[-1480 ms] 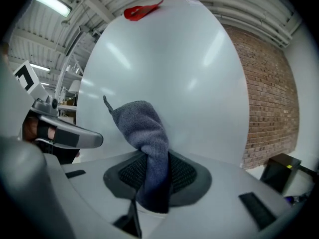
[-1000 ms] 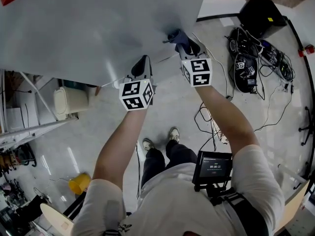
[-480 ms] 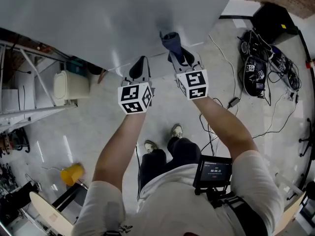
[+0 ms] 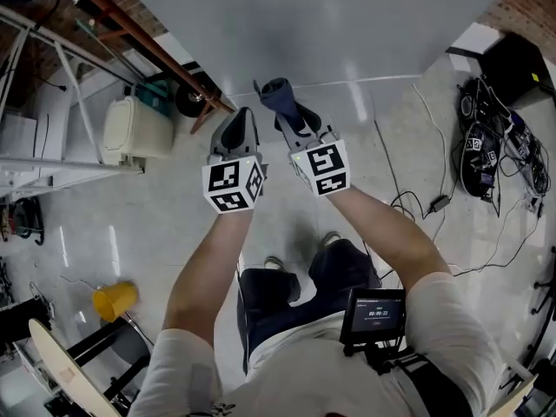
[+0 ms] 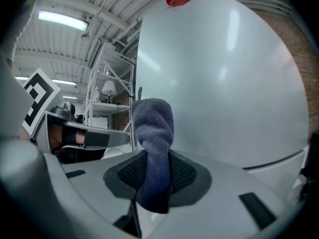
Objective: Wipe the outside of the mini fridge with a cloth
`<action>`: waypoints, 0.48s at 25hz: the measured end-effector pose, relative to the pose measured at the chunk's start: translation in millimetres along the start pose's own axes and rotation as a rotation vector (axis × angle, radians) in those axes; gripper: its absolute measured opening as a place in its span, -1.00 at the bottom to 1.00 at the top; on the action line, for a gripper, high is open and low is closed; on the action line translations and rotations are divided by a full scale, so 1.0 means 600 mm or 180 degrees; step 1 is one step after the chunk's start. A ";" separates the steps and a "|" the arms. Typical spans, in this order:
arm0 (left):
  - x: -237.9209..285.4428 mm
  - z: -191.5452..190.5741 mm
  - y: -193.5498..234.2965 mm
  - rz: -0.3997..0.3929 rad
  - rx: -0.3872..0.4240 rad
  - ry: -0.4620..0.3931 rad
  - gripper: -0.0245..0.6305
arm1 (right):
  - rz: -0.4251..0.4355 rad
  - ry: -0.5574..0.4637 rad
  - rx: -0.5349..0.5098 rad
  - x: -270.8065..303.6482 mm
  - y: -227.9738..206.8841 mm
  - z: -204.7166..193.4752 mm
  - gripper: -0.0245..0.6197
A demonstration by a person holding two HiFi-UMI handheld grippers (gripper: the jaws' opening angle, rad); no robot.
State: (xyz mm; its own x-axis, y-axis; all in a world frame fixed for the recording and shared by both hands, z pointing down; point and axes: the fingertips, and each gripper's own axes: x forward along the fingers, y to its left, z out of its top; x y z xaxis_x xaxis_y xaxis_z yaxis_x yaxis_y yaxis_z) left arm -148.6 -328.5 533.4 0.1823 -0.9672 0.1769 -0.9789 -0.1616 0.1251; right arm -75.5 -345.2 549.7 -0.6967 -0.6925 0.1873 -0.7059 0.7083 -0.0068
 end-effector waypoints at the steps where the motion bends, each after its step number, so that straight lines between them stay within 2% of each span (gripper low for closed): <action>1: -0.002 -0.016 0.016 0.0016 0.0005 -0.0041 -0.92 | 0.0033 -0.0028 -0.0011 0.015 0.014 -0.015 -0.58; 5: -0.004 -0.087 0.077 0.0068 0.0006 -0.0188 -0.91 | 0.0135 -0.0140 -0.0088 0.068 0.057 -0.076 -0.58; 12: 0.025 -0.179 0.138 0.0008 -0.0018 -0.0596 -0.92 | 0.0242 -0.0399 -0.0367 0.139 0.078 -0.169 -0.58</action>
State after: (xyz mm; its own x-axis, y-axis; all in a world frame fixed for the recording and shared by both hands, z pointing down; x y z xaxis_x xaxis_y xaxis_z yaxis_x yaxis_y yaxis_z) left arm -216.8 -335.4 651.4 0.1590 -0.9873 -0.0077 -0.9787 -0.1586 0.1305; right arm -153.9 -355.9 664.4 -0.7631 -0.6428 0.0667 -0.6361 0.7653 0.0978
